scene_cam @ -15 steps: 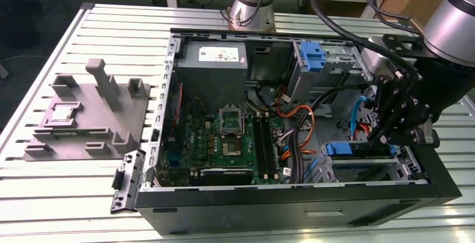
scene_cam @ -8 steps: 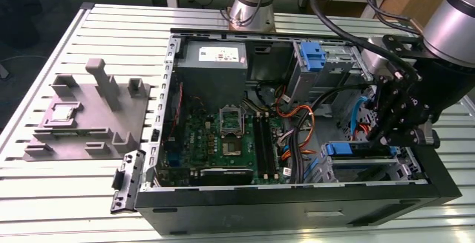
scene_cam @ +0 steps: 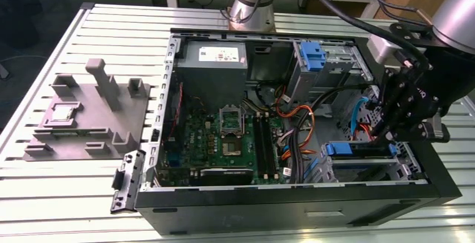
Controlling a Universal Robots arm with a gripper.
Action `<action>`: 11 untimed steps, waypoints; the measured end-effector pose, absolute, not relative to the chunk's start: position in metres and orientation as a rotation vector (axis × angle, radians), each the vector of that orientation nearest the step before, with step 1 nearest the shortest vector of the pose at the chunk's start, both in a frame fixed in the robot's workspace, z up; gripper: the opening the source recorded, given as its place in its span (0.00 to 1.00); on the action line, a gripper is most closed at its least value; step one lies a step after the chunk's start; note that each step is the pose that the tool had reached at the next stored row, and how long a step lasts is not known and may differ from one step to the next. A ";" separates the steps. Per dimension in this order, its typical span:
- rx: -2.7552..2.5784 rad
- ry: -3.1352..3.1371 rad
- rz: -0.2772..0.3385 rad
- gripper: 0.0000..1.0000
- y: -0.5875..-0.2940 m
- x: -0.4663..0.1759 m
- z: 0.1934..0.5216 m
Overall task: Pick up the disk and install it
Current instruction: 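Insert the first disk wire, then insert the second disk wire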
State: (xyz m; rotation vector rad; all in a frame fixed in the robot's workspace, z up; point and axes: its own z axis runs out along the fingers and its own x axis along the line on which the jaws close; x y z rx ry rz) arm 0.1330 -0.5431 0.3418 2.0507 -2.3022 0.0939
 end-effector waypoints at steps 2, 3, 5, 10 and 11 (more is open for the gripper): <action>2.051 -2.302 0.093 0.22 -0.543 0.133 0.342; 2.051 -2.302 0.093 0.16 -0.543 0.133 0.342; 2.050 -2.302 0.093 0.10 -0.543 0.133 0.342; 2.050 -2.301 0.092 0.10 -0.543 0.133 0.342; 2.049 -2.300 0.090 0.10 -0.543 0.133 0.342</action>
